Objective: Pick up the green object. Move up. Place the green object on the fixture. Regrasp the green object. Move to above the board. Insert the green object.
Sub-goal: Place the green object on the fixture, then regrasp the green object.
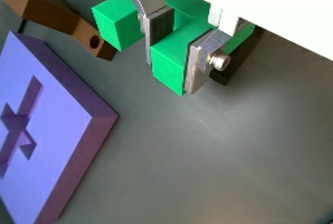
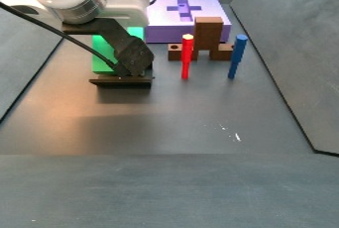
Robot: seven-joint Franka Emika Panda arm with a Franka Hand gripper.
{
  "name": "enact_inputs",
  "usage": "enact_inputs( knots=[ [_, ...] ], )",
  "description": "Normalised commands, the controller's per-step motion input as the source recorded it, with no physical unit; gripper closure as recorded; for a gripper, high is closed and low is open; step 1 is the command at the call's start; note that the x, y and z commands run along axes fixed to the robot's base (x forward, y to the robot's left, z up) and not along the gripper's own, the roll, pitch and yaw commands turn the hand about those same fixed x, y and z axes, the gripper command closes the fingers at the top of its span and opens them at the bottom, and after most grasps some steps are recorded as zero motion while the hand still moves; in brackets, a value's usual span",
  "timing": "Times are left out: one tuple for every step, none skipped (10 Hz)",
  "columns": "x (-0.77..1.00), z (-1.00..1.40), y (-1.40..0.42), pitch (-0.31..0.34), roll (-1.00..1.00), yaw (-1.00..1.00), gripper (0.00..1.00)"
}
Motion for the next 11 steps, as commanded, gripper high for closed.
enact_inputs(
  knots=[
    [0.0, -0.14, 0.0, 0.0, 0.33, 0.0, 1.0],
    [-0.05, -0.17, 0.0, 0.0, 0.21, 0.0, 1.0],
    [-0.08, -0.21, 0.0, 0.0, 0.19, 0.0, 1.0],
    [-0.09, -0.19, 0.0, 0.0, 0.23, 0.0, 1.0],
    [0.0, -0.07, 0.0, 0.0, 0.23, 0.0, 1.0],
    [0.0, 0.0, 0.0, 0.0, -0.03, 0.0, 1.0],
    [0.0, 0.0, 0.0, 0.0, 0.0, 0.0, 1.0],
    [0.0, 0.0, 0.0, 0.0, 0.0, 0.0, 0.0],
    [0.0, 0.0, -0.06, 0.0, 0.0, 0.0, 0.0],
    [0.07, 0.47, 0.15, 0.18, -0.18, -0.28, 0.0],
    [0.18, 1.0, 0.14, 0.249, -0.41, -0.54, 0.0]
  ],
)
